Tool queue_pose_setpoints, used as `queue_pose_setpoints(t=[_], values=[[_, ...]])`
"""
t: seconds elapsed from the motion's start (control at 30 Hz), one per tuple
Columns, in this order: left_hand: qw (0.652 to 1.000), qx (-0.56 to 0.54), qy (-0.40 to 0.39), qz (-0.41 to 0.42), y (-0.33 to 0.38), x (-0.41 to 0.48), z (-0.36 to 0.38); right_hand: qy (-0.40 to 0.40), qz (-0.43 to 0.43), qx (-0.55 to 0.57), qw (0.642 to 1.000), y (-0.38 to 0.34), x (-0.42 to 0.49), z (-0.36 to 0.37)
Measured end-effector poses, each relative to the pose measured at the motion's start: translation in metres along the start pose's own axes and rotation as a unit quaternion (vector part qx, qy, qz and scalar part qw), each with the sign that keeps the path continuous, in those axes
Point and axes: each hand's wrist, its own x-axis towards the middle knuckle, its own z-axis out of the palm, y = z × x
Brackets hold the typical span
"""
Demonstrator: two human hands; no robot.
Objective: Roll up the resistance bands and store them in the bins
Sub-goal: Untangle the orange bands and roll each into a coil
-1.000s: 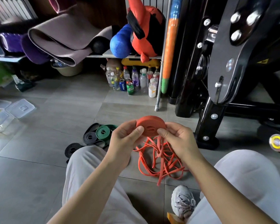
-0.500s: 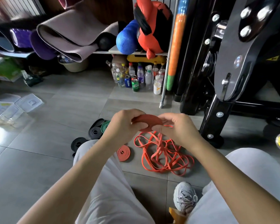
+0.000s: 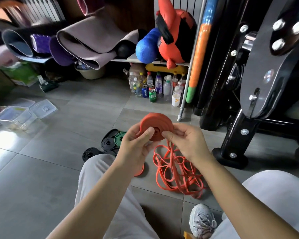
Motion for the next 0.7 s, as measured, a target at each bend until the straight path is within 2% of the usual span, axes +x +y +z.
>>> queue_pose_setpoints(t=[0.03,0.07,0.1,0.13,0.17,0.2,0.27,0.33,0.37,0.43,0.5,0.57,0.63,0.7], values=[[0.999,0.034,0.008,0.002,-0.001,-0.001,0.001,0.001,0.000,-0.019,1.000,0.001,-0.001,-0.001],[0.990,0.137,0.021,0.030,0.001,-0.001,-0.002,-0.001,0.002,-0.055,0.999,0.001,-0.001,-0.002],[0.951,0.296,0.033,0.080,0.004,0.000,-0.006,-0.005,0.002,-0.112,0.994,0.003,-0.001,-0.006],[0.880,0.454,0.033,0.136,0.009,0.000,-0.011,-0.019,-0.003,-0.177,0.984,0.004,-0.002,-0.009],[0.803,0.565,0.014,0.188,0.014,0.000,-0.014,-0.036,-0.013,-0.242,0.969,0.004,-0.003,-0.012],[0.741,0.635,-0.019,0.218,0.019,-0.001,-0.013,-0.055,-0.026,-0.296,0.953,0.004,-0.003,-0.013],[0.654,0.728,-0.078,0.190,0.027,-0.001,-0.008,-0.087,-0.058,-0.364,0.926,0.003,-0.004,-0.011],[0.596,0.785,-0.085,0.144,0.029,-0.001,-0.004,-0.106,-0.078,-0.395,0.909,0.003,-0.004,-0.008],[0.587,0.792,-0.085,0.145,0.029,-0.001,-0.005,-0.103,-0.079,-0.387,0.913,0.003,-0.004,-0.007],[0.606,0.770,-0.079,0.185,0.029,-0.003,-0.007,-0.086,-0.056,-0.310,0.945,0.004,-0.006,-0.006],[0.644,0.725,-0.061,0.237,0.030,-0.007,-0.012,-0.084,-0.030,-0.227,0.970,0.005,-0.007,-0.007],[0.694,0.676,-0.027,0.247,0.031,-0.010,-0.016,-0.087,-0.014,-0.174,0.981,0.009,-0.007,-0.008],[0.783,0.587,0.018,0.202,0.030,-0.014,-0.016,-0.085,0.000,-0.122,0.989,0.016,-0.006,-0.008],[0.880,0.448,0.067,0.143,0.029,-0.016,-0.015,-0.081,0.020,-0.048,0.995,0.018,-0.007,-0.006]])
